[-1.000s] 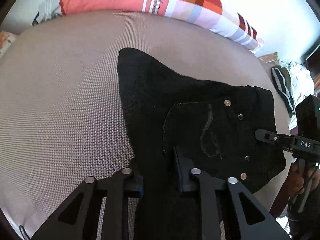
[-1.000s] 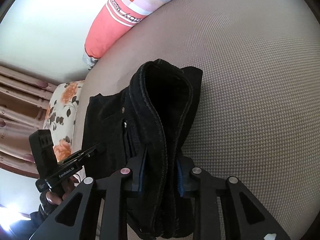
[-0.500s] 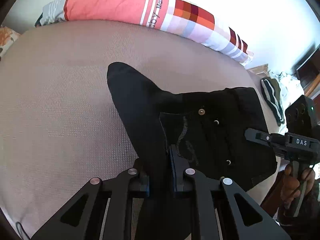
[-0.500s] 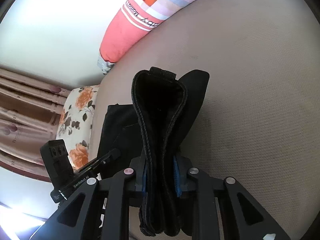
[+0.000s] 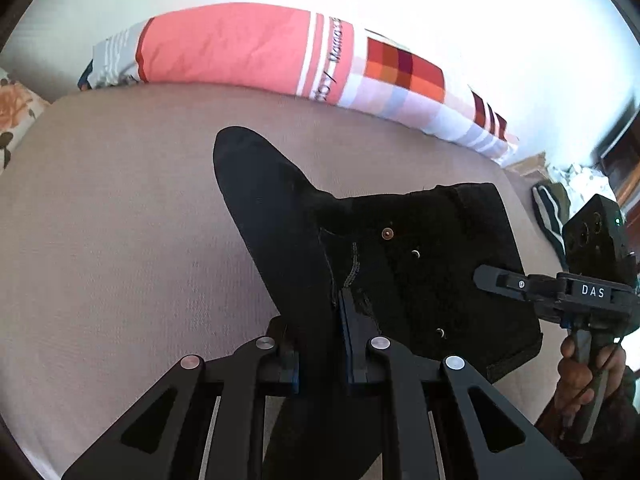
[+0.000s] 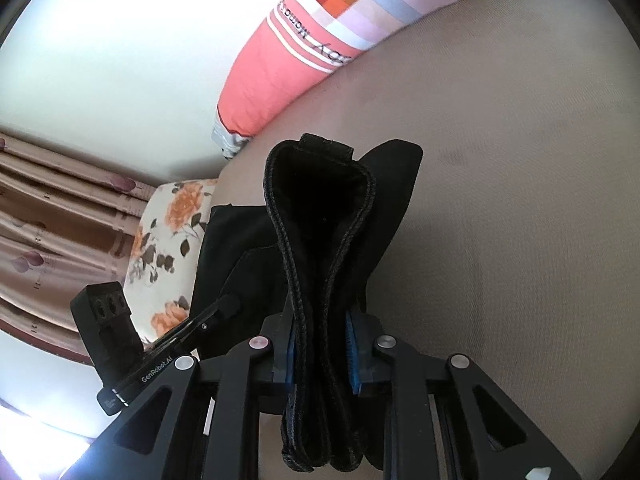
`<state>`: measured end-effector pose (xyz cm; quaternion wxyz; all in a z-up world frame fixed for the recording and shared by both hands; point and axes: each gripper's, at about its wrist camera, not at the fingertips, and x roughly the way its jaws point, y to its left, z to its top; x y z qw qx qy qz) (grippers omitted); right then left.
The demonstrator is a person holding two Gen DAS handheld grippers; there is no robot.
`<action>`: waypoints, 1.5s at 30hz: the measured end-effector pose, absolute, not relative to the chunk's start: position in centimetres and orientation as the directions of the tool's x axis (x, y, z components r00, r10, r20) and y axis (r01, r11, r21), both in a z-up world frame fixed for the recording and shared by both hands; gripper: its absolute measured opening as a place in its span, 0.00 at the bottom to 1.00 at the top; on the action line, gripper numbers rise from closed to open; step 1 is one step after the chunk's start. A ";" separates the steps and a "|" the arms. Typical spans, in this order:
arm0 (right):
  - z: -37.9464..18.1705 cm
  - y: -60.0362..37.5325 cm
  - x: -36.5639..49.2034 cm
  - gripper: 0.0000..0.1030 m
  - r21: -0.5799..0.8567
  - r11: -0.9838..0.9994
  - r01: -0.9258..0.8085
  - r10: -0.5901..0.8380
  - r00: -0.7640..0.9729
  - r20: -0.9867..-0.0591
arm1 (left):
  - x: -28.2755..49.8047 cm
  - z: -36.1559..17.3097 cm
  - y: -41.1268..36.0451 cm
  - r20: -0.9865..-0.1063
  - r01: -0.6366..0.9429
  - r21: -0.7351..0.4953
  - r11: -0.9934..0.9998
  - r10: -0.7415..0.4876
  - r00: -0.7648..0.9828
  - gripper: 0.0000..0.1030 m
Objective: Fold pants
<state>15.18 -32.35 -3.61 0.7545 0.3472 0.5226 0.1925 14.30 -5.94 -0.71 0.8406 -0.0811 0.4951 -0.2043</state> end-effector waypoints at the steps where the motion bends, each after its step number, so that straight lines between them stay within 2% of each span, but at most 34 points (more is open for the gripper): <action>1: -3.6 -32.3 15.7 0.19 0.727 0.683 0.071 0.656 0.381 -0.652 | 14.9 -0.7 -5.8 -0.798 0.262 -0.337 0.904 -0.422 0.430 0.15; 23: -4.7 -31.7 25.7 0.19 0.667 0.744 0.032 0.606 0.387 -0.694 | 25.4 -3.0 -5.5 -0.798 0.219 -0.297 0.930 -0.367 0.478 0.15; 25: -5.2 -31.7 25.7 0.19 0.621 0.783 0.037 0.561 0.391 -0.730 | 25.9 -4.3 -5.2 -0.816 0.209 -0.262 0.942 -0.332 0.473 0.15; 27: -5.5 -31.4 25.4 0.20 0.512 0.859 0.025 0.462 0.398 -0.793 | 26.3 -5.5 -4.5 -0.828 0.189 -0.259 0.947 -0.319 0.462 0.15; 31: -7.0 -31.3 25.1 0.31 0.394 0.919 0.022 0.355 0.387 -0.851 | 26.8 -7.8 -3.0 -0.841 0.152 -0.302 0.941 -0.338 0.423 0.25; 34: -8.1 -31.6 25.0 0.39 0.366 0.929 0.057 0.318 0.385 -0.867 | 26.8 -8.8 -3.1 -0.851 0.146 -0.274 0.951 -0.311 0.423 0.39; 36: -8.6 -31.7 24.8 0.43 0.345 0.935 0.082 0.290 0.386 -0.876 | 26.9 -9.0 -3.1 -0.850 0.145 -0.269 0.952 -0.306 0.429 0.42; 39: -8.4 -31.7 24.7 0.47 0.305 0.949 0.081 0.251 0.390 -0.886 | 27.0 -8.9 -3.0 -0.861 0.128 -0.235 0.963 -0.268 0.432 0.54; 45: -5.4 -29.9 22.9 0.48 0.225 0.974 0.018 0.197 0.419 -0.886 | 24.9 -6.7 -2.6 -0.869 0.103 -0.171 0.980 -0.199 0.453 0.59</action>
